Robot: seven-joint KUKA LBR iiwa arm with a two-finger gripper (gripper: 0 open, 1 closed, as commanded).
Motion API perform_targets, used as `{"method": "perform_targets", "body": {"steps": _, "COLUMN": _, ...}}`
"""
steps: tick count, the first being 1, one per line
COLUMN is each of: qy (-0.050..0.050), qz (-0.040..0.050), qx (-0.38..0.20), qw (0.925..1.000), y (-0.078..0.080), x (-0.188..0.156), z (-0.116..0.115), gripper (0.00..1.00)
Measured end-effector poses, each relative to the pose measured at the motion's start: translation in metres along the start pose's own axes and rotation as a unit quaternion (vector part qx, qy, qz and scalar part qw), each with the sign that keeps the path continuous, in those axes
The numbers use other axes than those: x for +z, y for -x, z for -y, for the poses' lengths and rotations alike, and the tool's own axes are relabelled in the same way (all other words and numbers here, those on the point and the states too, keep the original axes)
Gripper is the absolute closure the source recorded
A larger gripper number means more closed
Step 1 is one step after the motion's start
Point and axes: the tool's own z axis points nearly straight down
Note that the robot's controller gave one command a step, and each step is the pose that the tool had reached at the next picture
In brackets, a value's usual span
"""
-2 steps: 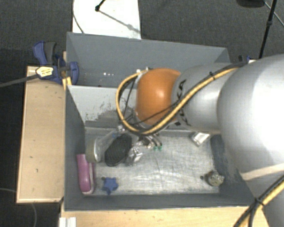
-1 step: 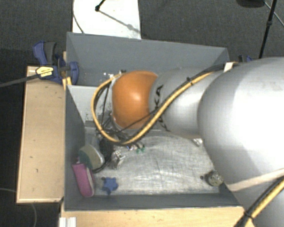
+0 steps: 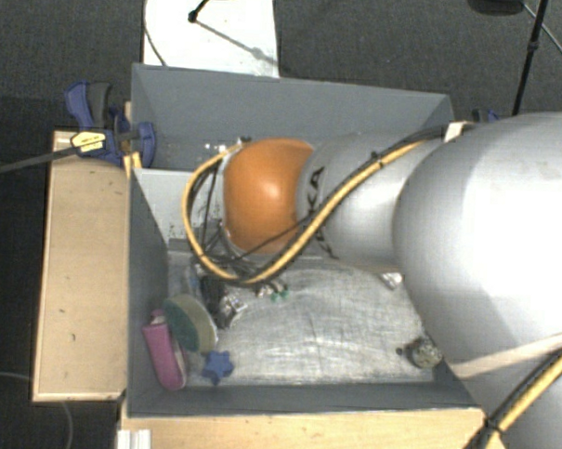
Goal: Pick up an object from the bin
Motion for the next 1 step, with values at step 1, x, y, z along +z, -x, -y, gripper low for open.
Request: {"method": "perform_targets", "body": {"steps": 1, "qy": 0.000, "qz": -0.0007, "qx": 0.002, "qw": 1.0000, "y": 0.0034, "x": -0.0906, "z": 0.0007, "gripper": 1.00}}
